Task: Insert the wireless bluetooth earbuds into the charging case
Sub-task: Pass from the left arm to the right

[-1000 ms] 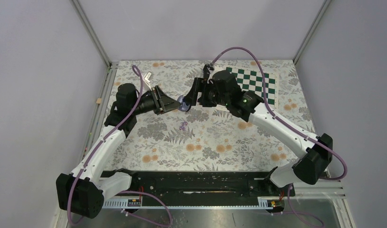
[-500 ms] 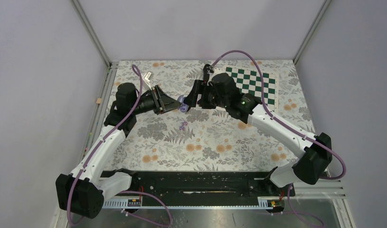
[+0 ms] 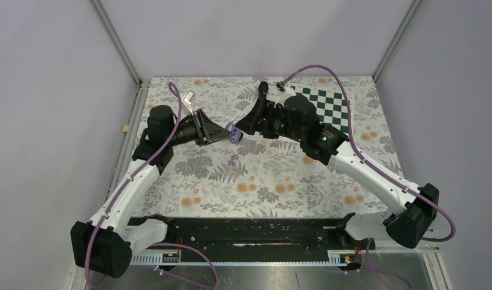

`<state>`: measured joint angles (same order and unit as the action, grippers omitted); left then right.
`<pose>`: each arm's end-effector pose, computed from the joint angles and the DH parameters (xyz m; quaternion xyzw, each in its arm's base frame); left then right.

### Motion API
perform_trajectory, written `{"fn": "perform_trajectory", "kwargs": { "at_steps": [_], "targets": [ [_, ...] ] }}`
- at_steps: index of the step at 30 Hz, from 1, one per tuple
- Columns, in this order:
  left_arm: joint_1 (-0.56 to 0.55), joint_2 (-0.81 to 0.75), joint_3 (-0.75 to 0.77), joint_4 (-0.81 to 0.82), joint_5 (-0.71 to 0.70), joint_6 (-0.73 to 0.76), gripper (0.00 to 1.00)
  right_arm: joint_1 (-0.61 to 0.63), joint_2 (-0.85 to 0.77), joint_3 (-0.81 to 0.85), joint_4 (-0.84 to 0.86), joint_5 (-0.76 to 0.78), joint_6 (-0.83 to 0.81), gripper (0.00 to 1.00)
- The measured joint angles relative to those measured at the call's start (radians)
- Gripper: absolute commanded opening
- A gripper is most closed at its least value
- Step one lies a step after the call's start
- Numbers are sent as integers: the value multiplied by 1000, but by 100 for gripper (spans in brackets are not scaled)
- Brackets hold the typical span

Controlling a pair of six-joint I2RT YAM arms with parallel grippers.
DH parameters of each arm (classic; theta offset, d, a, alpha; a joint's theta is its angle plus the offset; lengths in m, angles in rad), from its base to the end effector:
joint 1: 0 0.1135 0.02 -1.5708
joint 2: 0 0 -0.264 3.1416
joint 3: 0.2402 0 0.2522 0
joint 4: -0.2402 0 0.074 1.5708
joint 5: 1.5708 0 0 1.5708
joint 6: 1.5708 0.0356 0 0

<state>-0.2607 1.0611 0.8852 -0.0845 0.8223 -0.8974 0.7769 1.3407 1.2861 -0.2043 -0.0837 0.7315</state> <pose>0.2230 -0.0865 0.3349 0.0038 0.7665 -0.5709 0.2941 0.2215 0.2219 0.3891 -0.0435 0.7910 0.4414 0.4214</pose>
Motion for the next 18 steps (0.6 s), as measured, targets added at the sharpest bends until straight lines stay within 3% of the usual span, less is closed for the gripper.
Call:
{"fn": "perform_trajectory", "kwargs": {
  "at_steps": [3,12,18],
  "targets": [
    [0,0,0,-11,-2,8,0,-6,-23,-40,60,-37,51,90],
    [0,0,1,-7,3,-1,0,-54,-3,-227,278,-129,245,74],
    [1,0,1,10,4,-19,0,-87,61,-254,434,-227,343,67]
  ]
}}
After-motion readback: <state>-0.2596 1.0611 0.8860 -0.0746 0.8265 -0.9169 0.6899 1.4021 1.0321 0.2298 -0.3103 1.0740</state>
